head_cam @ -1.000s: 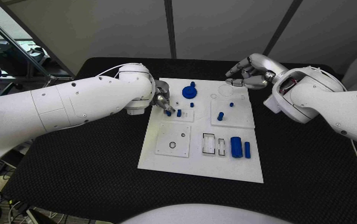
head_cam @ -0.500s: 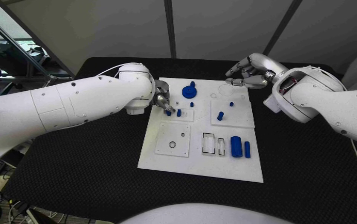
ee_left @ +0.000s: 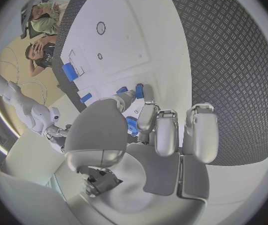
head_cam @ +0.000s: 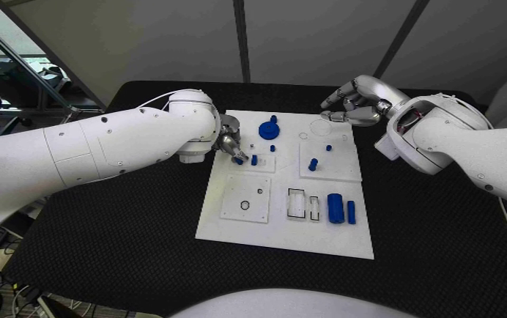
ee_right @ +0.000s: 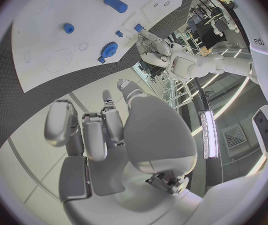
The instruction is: Assemble the parts on the task board
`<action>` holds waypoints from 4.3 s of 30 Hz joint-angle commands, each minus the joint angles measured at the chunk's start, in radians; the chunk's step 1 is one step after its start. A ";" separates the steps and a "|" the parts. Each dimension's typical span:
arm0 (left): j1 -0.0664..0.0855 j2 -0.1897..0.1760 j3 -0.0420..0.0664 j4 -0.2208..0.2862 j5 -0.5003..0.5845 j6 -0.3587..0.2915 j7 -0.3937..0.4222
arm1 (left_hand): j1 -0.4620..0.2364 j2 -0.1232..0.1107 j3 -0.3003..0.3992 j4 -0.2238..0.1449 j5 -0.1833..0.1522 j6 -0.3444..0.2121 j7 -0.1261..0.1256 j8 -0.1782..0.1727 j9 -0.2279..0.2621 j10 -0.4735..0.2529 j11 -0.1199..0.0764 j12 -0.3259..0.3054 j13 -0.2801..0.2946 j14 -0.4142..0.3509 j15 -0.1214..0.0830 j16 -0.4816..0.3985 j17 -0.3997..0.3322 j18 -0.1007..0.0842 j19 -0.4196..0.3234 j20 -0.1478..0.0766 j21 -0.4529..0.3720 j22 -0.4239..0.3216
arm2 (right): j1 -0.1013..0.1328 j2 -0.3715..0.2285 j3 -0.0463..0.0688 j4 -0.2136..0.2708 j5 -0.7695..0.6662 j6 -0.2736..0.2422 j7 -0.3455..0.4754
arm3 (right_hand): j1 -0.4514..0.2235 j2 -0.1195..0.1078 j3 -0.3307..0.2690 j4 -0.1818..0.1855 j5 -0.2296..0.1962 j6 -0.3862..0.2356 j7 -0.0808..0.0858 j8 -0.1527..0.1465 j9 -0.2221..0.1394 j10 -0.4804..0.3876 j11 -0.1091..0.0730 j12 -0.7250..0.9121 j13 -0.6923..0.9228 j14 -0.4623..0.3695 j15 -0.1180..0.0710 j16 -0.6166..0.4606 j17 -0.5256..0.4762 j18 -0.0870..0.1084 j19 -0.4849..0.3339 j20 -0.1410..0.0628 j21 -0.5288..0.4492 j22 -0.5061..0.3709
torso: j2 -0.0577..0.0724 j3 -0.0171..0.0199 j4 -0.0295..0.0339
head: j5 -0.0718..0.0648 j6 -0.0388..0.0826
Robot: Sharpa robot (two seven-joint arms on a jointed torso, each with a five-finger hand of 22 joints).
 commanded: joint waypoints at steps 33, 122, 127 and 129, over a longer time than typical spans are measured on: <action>0.000 -0.040 0.022 0.028 0.003 -0.086 -0.005 | -0.020 0.064 -0.214 0.049 0.005 0.001 0.005 -0.023 0.024 -0.015 0.000 -0.025 -0.031 0.073 -0.004 0.001 0.144 0.011 0.030 -0.007 -0.045 0.208 | 0.002 -0.001 0.001 0.000 -0.002 -0.006 0.011 | -0.002 -0.008 0.006 0.000 0.008 0.005 0.001 0.005 -0.002 -0.006 0.000 -0.007 0.033 0.078 -0.009 -0.006 0.146 0.018 -0.005 -0.003 -0.007 -0.003 | 0.000 0.0002 0.0009 | 0.000 0.007; -0.067 0.057 0.001 -0.048 -0.323 -0.484 0.577 | 0.475 0.029 -0.245 -0.067 0.006 -0.007 0.119 -0.427 -0.530 -0.423 0.130 -0.890 -1.065 0.001 0.096 -0.185 -0.264 0.043 0.002 0.075 -0.261 0.142 | 0.001 0.003 0.001 -0.007 -0.002 -0.007 0.012 | 0.003 -0.006 0.016 0.001 0.016 0.006 0.001 0.006 -0.002 -0.004 0.000 -0.005 0.035 0.079 -0.009 -0.005 0.148 0.018 -0.004 -0.003 -0.007 -0.003 | 0.000 0.0005 0.0009 | -0.042 0.048; -0.067 0.030 0.042 -0.041 -0.258 -0.444 0.565 | 0.474 0.031 -0.241 -0.067 0.007 -0.004 0.120 -0.427 -0.531 -0.424 0.131 -0.892 -1.067 0.001 0.097 -0.185 -0.265 0.044 0.000 0.075 -0.268 0.141 | 0.001 0.002 0.001 -0.007 -0.002 -0.007 0.011 | 0.003 -0.006 0.016 0.001 0.016 0.006 0.001 0.006 -0.002 -0.004 0.000 -0.005 0.035 0.079 -0.009 -0.005 0.148 0.018 -0.004 -0.003 -0.007 -0.003 | 0.001 0.0010 0.0010 | -0.043 0.048; -0.065 0.019 0.052 -0.041 -0.227 -0.422 0.557 | 0.474 0.033 -0.238 -0.067 0.007 -0.002 0.120 -0.426 -0.532 -0.422 0.131 -0.892 -1.068 0.001 0.097 -0.185 -0.266 0.044 -0.001 0.076 -0.268 0.141 | 0.002 0.002 0.001 -0.007 -0.002 -0.007 0.011 | 0.003 -0.006 0.016 0.001 0.016 0.006 0.001 0.006 -0.002 -0.004 0.000 -0.005 0.035 0.079 -0.009 -0.005 0.148 0.018 -0.004 -0.003 -0.007 -0.003 | 0.000 0.0012 0.0006 | -0.044 0.046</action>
